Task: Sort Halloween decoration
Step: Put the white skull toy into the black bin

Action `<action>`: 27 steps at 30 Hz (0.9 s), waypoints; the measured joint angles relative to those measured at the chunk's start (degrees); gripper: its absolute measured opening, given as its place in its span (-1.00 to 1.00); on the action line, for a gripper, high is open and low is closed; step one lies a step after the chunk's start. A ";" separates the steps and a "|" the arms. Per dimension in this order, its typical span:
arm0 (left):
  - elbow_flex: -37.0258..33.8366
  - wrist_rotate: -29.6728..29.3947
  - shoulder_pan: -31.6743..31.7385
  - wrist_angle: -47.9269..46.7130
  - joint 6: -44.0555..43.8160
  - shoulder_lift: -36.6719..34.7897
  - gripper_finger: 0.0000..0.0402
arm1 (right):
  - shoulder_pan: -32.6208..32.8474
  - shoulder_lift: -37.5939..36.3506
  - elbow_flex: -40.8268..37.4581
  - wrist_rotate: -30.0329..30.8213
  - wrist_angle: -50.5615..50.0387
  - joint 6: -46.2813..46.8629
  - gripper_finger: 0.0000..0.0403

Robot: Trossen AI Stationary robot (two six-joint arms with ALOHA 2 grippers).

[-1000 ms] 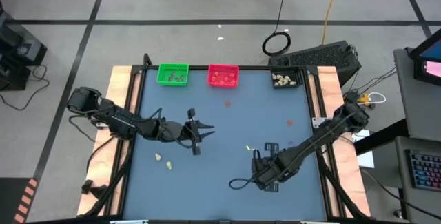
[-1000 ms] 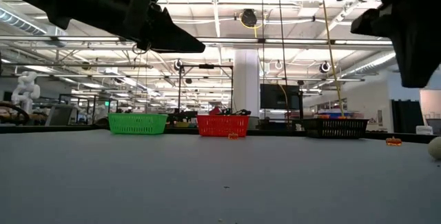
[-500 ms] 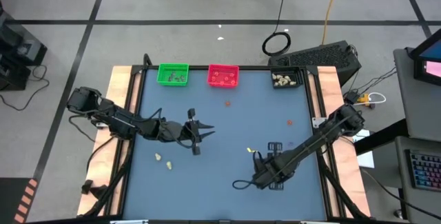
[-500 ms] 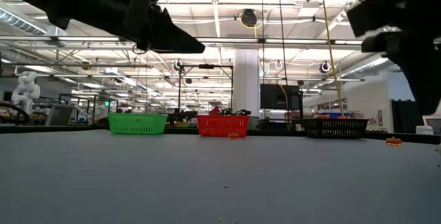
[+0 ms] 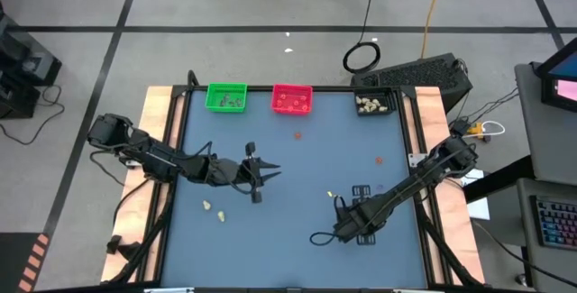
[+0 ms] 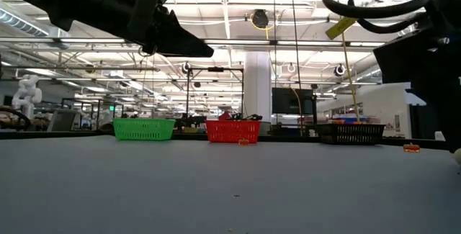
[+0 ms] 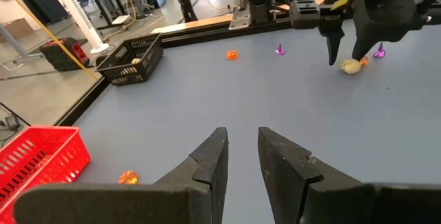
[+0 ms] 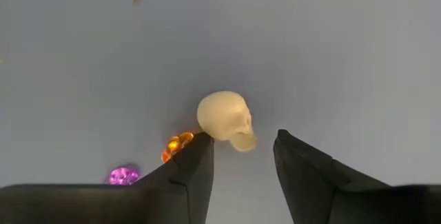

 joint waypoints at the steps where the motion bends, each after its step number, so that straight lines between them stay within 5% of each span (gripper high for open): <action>1: 0.00 0.00 0.01 0.00 0.00 0.01 -0.56 | -0.01 0.00 0.13 0.16 0.18 -0.21 -0.29; 12: 0.00 0.00 0.01 -0.01 0.00 0.01 -0.56 | -1.45 0.26 0.42 2.48 4.82 -4.36 -0.44; 27: 0.00 0.04 0.00 0.00 -0.02 0.01 -0.56 | -3.35 0.17 0.47 1.78 8.22 -6.84 -0.99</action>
